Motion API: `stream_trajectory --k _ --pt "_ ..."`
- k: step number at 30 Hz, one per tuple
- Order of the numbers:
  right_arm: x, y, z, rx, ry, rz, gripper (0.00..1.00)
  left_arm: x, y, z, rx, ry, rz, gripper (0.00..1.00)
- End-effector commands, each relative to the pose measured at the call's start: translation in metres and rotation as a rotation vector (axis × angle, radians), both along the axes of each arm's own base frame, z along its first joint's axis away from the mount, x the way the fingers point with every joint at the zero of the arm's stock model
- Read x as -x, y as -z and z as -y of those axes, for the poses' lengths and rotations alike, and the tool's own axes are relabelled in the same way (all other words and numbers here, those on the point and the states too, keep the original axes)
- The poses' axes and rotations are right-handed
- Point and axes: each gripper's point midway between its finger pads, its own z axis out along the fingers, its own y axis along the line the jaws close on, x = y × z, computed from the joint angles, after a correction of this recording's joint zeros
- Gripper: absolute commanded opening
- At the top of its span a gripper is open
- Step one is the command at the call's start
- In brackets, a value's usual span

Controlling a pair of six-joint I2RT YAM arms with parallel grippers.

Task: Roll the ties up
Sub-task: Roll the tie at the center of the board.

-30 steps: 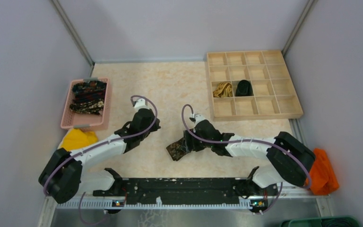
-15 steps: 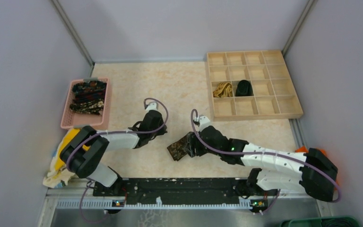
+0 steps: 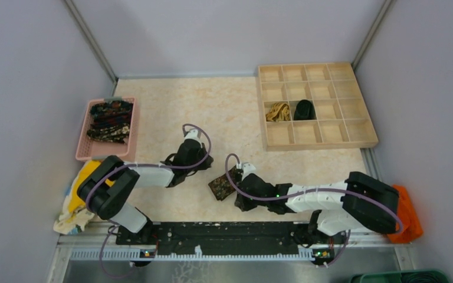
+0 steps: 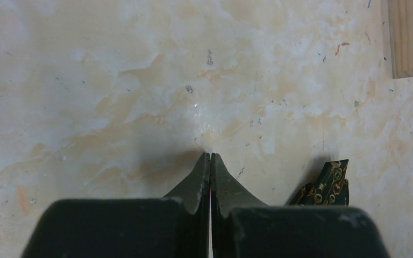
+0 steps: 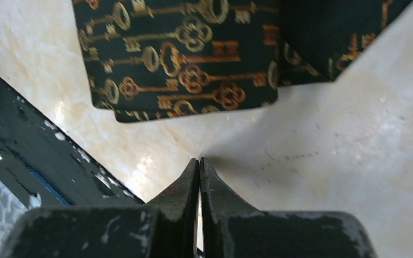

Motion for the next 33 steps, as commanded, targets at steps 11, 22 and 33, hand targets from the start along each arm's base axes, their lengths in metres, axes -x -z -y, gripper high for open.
stream_trajectory --k 11,22,33 --pt "-0.027 0.006 -0.038 -0.016 0.047 0.069 0.0 0.07 0.037 -0.001 0.072 0.081 -0.142 0.0" --pt "-0.047 0.006 -0.053 0.015 0.067 0.131 0.0 0.085 0.043 0.001 0.034 0.077 -0.182 0.0" --pt "-0.042 -0.009 -0.038 0.086 0.027 0.166 0.0 0.05 0.025 -0.086 -0.256 -0.408 -0.137 0.0"
